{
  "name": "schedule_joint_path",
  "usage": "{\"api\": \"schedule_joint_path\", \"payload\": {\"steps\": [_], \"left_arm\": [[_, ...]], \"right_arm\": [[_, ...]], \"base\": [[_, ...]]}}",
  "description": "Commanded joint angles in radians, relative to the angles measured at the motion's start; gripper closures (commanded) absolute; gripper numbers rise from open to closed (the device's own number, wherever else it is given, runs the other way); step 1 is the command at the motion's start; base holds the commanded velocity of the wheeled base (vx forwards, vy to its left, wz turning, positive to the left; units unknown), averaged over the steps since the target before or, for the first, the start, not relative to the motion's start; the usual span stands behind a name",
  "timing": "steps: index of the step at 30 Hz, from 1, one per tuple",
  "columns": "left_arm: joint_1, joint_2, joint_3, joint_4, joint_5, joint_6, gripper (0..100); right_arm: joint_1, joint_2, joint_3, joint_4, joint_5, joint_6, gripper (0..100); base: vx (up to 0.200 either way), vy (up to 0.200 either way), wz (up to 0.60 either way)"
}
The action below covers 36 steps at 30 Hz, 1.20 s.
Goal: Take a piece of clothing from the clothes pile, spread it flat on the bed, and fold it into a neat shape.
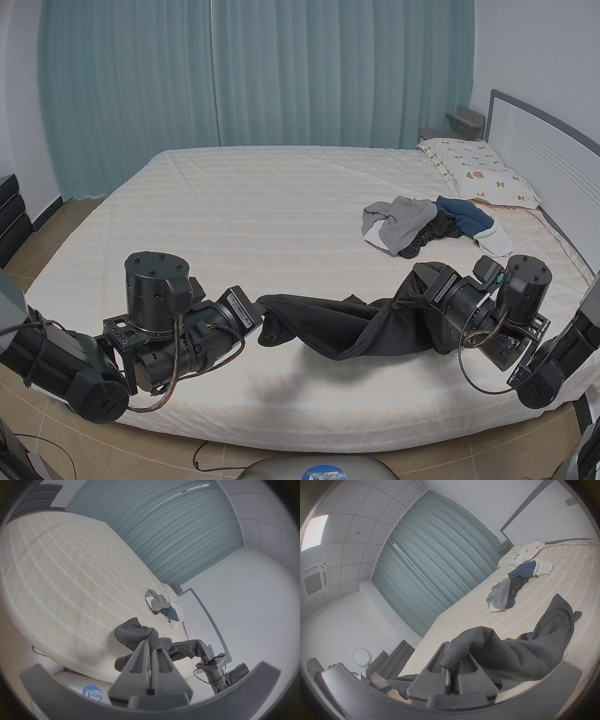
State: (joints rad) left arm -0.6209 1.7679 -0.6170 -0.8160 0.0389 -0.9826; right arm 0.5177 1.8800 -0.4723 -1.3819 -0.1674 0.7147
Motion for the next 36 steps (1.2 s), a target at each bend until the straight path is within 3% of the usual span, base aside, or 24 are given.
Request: {"api": "schedule_joint_path", "payload": {"steps": [1, 19, 29, 36], "left_arm": [[0.001, -0.001, -0.001, 0.000, -0.001, -0.001, 100], [0.001, -0.001, -0.001, 0.001, 0.001, 0.001, 100], [0.013, -0.011, 0.006, 0.003, -0.002, -0.007, 100], [0.001, -0.080, 0.025, 0.055, 0.001, 0.001, 100]], "right_arm": [[0.001, -0.002, 0.000, -0.002, 0.000, 0.000, 100], [-0.004, 0.002, 0.001, 0.000, 0.005, 0.002, 100], [-0.001, -0.010, -0.011, 0.015, 0.023, -0.012, 100], [0.016, -0.091, 0.072, 0.067, 0.025, -0.043, 100]], "base": [[0.000, 0.200, 0.00], [0.000, 0.200, 0.00], [0.000, 0.000, 0.00], [-0.200, 0.000, 0.00]]}}
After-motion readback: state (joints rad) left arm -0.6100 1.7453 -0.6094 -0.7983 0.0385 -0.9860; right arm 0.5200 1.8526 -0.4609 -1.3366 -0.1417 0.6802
